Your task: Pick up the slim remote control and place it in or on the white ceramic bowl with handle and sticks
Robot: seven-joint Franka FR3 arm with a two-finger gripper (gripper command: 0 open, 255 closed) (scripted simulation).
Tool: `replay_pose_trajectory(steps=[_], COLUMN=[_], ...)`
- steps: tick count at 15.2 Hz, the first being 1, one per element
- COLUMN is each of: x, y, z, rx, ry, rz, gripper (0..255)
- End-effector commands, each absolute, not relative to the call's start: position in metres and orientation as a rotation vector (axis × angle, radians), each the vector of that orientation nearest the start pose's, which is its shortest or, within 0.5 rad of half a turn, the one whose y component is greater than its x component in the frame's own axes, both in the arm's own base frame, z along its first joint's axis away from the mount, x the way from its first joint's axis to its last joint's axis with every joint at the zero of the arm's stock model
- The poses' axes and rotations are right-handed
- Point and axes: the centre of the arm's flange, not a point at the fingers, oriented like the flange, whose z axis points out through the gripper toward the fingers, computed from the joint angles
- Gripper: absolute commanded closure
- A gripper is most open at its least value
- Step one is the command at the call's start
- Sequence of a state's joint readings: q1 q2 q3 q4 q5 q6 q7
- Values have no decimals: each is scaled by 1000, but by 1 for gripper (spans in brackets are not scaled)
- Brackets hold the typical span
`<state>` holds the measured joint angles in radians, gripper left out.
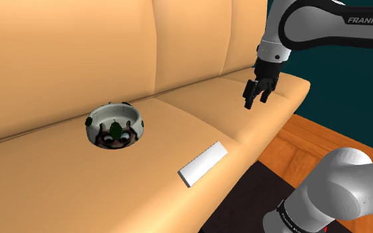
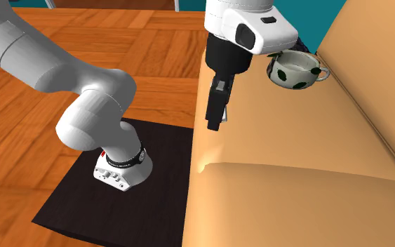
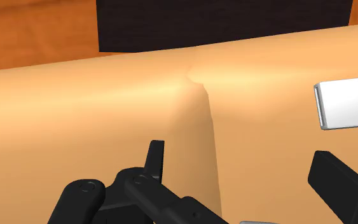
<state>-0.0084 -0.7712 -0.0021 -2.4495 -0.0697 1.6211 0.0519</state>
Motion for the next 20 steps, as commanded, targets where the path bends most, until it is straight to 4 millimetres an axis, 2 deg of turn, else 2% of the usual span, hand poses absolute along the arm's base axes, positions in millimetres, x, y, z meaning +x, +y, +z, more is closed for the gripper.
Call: replay_pose_trajectory(steps=[1,6,11,16,20], x=[311,260,223,204,203], y=[-11,20,67,123,172], z=[546,515,482,450,428], rx=[-3208,-3076,-2883,-2636,-2406], ry=[90,524,922,1280,1533], rz=[89,-47,-175,-293,-379], gripper=[0,0,0,0,0])
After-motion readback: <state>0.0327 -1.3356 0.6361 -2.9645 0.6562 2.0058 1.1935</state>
